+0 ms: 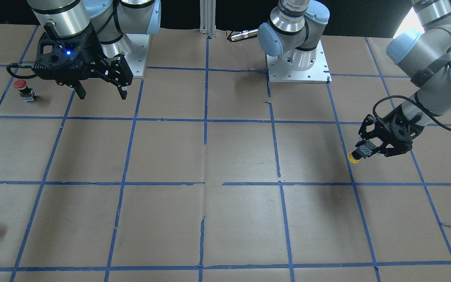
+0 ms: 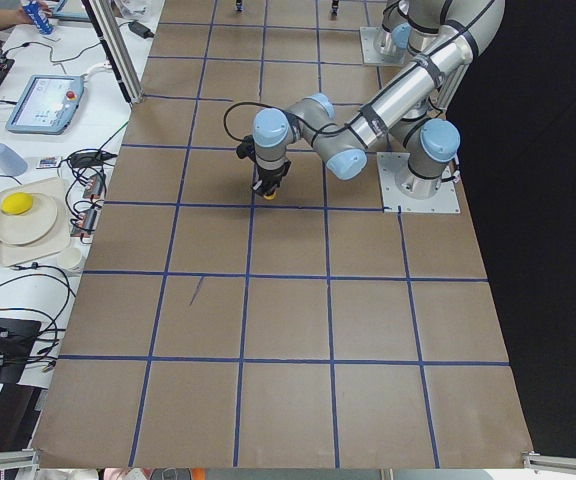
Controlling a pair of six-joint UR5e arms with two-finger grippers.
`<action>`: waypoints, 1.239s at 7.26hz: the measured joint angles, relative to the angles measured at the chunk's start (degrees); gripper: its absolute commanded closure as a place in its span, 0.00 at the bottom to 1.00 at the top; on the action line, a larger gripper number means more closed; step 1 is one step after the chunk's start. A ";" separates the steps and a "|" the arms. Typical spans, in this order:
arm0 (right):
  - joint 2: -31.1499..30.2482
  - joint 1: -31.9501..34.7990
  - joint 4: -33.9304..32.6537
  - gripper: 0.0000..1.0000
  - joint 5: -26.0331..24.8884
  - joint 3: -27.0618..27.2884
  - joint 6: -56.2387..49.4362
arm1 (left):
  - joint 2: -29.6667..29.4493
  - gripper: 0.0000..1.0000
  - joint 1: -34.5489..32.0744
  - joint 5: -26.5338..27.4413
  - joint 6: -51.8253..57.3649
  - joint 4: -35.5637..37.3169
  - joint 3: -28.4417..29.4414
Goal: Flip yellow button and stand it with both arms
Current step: 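Lift the button and carry it toward the table center with the left gripper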
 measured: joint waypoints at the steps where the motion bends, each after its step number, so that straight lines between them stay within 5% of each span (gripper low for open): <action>1: 0.00 0.00 -0.01 0.00 0.00 0.00 0.01 | 0.86 0.97 -2.37 -6.47 -3.78 -6.42 1.44; 4: 0.00 0.00 -0.01 0.00 0.00 0.00 0.01 | 3.16 0.97 -10.05 -30.04 -19.30 -23.72 2.87; 9: 0.00 0.00 -0.01 0.00 0.00 0.00 0.01 | 6.90 0.98 -25.63 -59.89 -44.81 -26.02 2.48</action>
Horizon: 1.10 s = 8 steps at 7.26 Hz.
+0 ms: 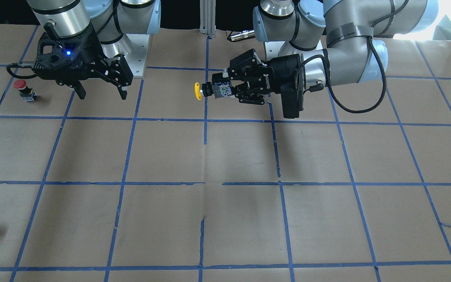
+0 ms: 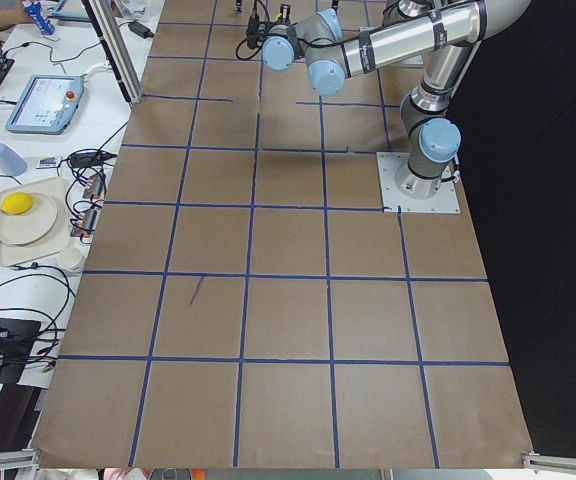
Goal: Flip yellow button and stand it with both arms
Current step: 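Lift the button and carry it toward the table center with the left gripper, then hold the button up with the left gripper while the right gripper approaches its yellow cap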
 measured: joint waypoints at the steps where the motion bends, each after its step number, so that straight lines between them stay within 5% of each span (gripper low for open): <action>1: 0.00 0.00 0.00 0.00 0.00 0.00 0.00 | 0.49 0.98 -1.59 -4.73 -2.42 0.04 0.04; 5: 0.00 -0.76 0.48 0.00 0.47 -0.48 0.38 | 1.25 0.98 -3.77 -10.13 -9.05 0.11 0.06; 8: -0.83 -8.47 7.21 0.00 15.78 -0.72 1.85 | 1.00 0.98 -3.81 -11.65 -10.67 0.12 -0.08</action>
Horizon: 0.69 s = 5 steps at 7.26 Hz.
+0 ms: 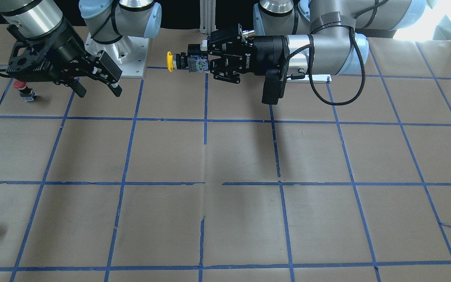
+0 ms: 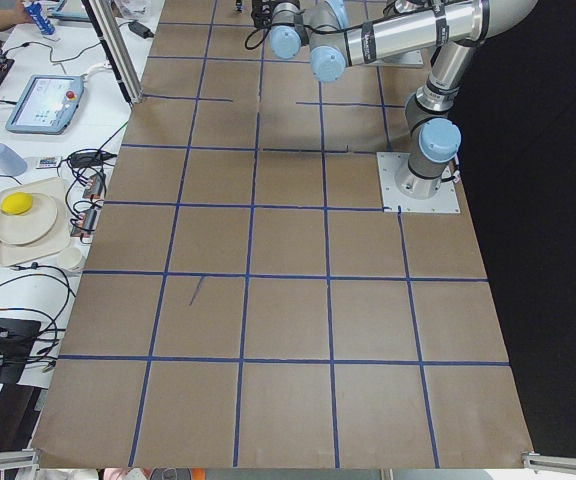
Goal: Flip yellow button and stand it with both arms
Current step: 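Hold the button up with the left gripper while the right gripper approaches its yellow cap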
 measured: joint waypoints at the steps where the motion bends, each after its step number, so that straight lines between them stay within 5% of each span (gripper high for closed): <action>1: -0.53 -1.50 3.37 0.00 6.65 0.11 3.20 | 0.04 0.98 0.01 -0.30 -0.27 0.00 0.01; 5: -2.50 -1.83 6.10 0.00 25.08 -0.13 32.90 | 0.26 0.98 -0.01 -2.84 -0.42 0.00 0.01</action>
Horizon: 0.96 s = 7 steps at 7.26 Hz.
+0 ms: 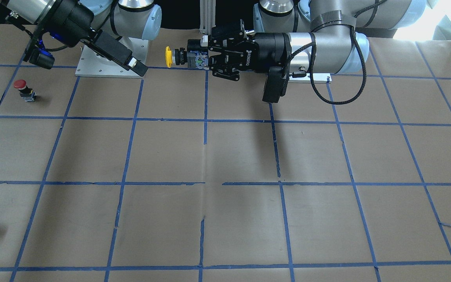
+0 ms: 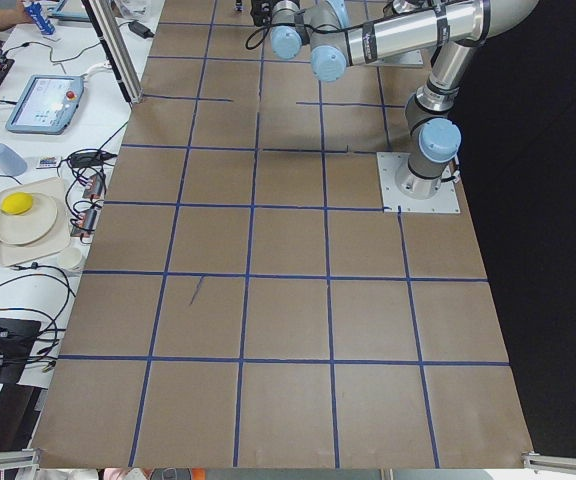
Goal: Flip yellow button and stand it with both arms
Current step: 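Hold the button up with the left gripper while the right gripper approaches its yellow cap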
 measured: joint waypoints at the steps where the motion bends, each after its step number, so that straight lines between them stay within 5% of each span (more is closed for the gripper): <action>1: -0.60 0.24 0.01 0.00 2.13 -0.35 7.78 | -0.06 0.98 0.00 -0.12 -0.01 0.00 0.01; 3: -2.20 0.52 0.05 0.00 5.97 -0.54 17.75 | -0.01 0.98 -0.01 -0.14 0.00 0.02 0.01; 7: -0.74 2.33 -0.86 0.02 8.80 -0.58 19.91 | 0.40 0.98 -0.01 -0.10 0.20 0.11 -0.10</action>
